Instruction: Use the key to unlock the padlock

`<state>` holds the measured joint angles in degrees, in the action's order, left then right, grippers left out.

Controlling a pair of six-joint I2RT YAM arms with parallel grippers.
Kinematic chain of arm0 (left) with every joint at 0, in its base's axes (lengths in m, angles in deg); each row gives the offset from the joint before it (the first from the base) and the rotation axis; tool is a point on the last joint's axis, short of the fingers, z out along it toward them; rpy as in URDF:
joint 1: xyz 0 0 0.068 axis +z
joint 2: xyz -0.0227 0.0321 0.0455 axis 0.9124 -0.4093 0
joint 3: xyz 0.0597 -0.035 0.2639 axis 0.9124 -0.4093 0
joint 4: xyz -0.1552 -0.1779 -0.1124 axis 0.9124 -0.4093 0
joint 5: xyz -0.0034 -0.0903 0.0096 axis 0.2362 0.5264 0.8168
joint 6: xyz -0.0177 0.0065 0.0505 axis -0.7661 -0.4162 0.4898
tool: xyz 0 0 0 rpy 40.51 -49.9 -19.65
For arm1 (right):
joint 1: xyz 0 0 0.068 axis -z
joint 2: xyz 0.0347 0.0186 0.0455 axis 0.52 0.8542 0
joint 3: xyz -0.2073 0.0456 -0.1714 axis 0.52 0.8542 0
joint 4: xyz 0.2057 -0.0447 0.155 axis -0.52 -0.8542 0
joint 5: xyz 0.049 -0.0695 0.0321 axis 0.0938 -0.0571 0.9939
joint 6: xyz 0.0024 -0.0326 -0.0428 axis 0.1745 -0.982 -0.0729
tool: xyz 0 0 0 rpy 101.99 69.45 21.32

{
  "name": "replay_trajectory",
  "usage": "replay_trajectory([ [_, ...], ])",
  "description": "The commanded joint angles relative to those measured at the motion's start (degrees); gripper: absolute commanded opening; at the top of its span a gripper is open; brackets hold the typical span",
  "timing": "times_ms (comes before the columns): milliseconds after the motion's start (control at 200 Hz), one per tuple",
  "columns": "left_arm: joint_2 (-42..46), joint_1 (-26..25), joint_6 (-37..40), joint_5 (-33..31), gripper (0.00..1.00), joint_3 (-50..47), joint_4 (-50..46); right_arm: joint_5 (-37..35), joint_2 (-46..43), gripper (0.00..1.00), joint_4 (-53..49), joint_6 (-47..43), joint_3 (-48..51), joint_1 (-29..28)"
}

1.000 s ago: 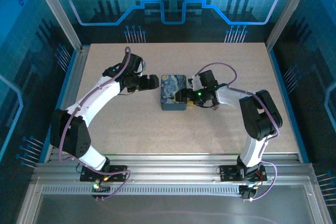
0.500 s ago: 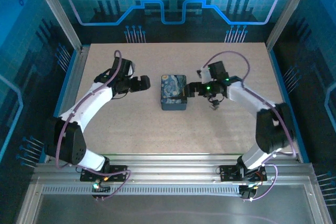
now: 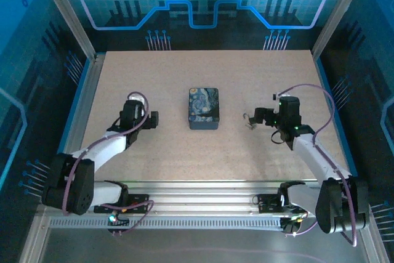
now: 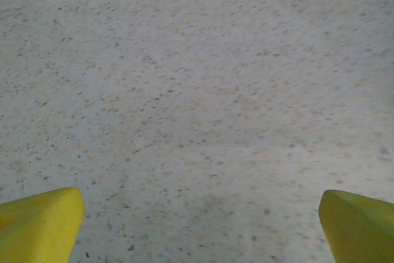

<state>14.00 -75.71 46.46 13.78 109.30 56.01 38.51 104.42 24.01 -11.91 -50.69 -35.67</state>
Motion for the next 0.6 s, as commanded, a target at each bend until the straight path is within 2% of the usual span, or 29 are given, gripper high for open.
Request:
replay_trajectory([
  [0, -2.2, 0.9, 4.9, -3.9, 0.99, -4.3, 20.5, -7.3, -0.3, 1.0, 10.5, -1.5, 2.6, 1.7],
  [190, -5.9, 1.0, 6.4, -0.9, 0.99, -6.4, 32.5, -10.2, 3.1, 1.0, 26.5, -1.1, 10.1, 2.0],
  [325, -10.0, 1.2, 8.9, 0.6, 0.99, -7.6, 39.8, -11.5, 7.4, 1.0, 35.1, -2.2, 12.0, 1.7],
  [375, -10.0, 1.7, 8.1, -0.1, 0.99, -7.9, 40.6, -10.7, 8.6, 1.0, 40.3, -4.9, 13.0, 1.3],
  [560, -13.7, 5.9, 4.5, 5.8, 0.99, -10.7, 47.4, -5.7, 17.2, 1.0, 52.3, -8.6, 13.2, 0.8],
  [595, -15.3, 5.9, 5.2, 5.8, 0.99, -11.0, 51.1, -3.9, 18.1, 1.0, 50.5, -9.6, 11.9, 0.3],
])
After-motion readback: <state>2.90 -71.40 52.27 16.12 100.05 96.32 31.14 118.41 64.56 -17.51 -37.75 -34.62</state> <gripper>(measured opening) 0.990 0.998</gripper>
